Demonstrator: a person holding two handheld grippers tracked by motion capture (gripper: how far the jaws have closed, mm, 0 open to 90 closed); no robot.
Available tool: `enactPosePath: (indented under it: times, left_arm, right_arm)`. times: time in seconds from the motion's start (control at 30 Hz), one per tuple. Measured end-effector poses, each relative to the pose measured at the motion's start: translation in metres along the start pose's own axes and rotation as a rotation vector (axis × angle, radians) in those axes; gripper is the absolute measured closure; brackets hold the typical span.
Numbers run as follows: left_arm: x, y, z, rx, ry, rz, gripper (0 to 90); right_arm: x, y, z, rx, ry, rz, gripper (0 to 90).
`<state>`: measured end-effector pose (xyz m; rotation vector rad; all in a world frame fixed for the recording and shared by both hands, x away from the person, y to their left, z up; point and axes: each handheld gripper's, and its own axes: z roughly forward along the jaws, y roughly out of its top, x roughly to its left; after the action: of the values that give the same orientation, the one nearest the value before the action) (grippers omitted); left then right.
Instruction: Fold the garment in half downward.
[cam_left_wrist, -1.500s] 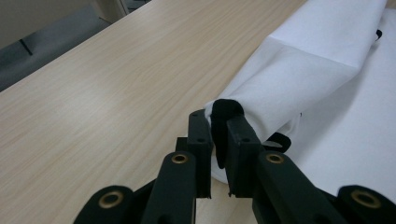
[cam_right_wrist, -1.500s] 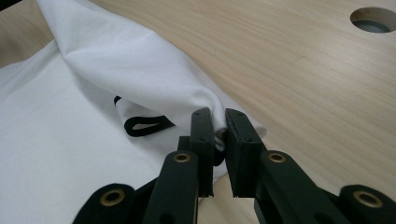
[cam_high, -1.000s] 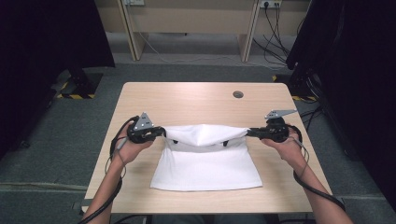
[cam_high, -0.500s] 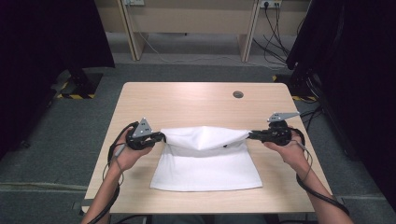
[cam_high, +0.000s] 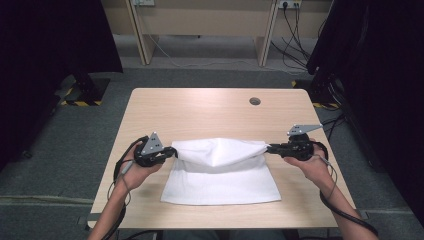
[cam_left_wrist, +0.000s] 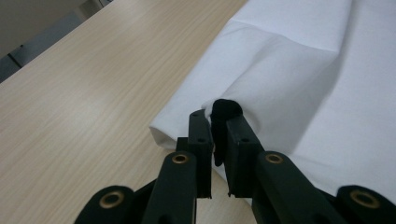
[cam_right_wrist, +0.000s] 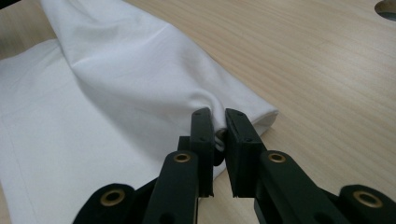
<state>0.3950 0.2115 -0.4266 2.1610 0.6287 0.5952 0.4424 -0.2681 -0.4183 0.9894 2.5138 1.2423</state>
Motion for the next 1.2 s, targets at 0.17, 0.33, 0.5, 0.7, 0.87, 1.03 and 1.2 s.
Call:
enactPosePath:
  times: [0.17, 0.33, 0.5, 0.7, 0.87, 1.03, 1.2]
  left_arm:
    - [-0.004, -0.003, -0.006, -0.006, -0.002, 0.001, 81.4]
    - [-0.009, -0.005, -0.010, -0.010, -0.001, 0.007, 81.4]
    - [-0.016, -0.006, -0.013, -0.010, -0.009, 0.015, 81.5]
    - [-0.021, -0.010, -0.018, -0.013, -0.012, 0.016, 81.4]
    - [-0.023, -0.012, -0.020, -0.016, -0.017, 0.014, 81.4]
    - [-0.027, -0.013, -0.022, -0.017, -0.021, 0.017, 81.4]
    - [-0.030, -0.014, -0.025, -0.017, -0.021, 0.025, 81.4]
  right_arm:
    - [0.003, -0.003, -0.002, -0.001, 0.003, -0.006, 82.6]
    - [0.007, -0.006, -0.006, 0.004, 0.008, -0.016, 82.6]
    - [0.013, -0.011, -0.009, 0.006, 0.016, -0.031, 82.5]
    - [0.017, -0.015, -0.012, 0.005, 0.023, -0.039, 82.5]
    - [0.021, -0.019, -0.015, 0.007, 0.030, -0.043, 82.5]
    - [0.024, -0.021, -0.016, 0.008, 0.036, -0.049, 82.5]
    - [0.026, -0.024, -0.016, 0.014, 0.040, -0.052, 82.5]
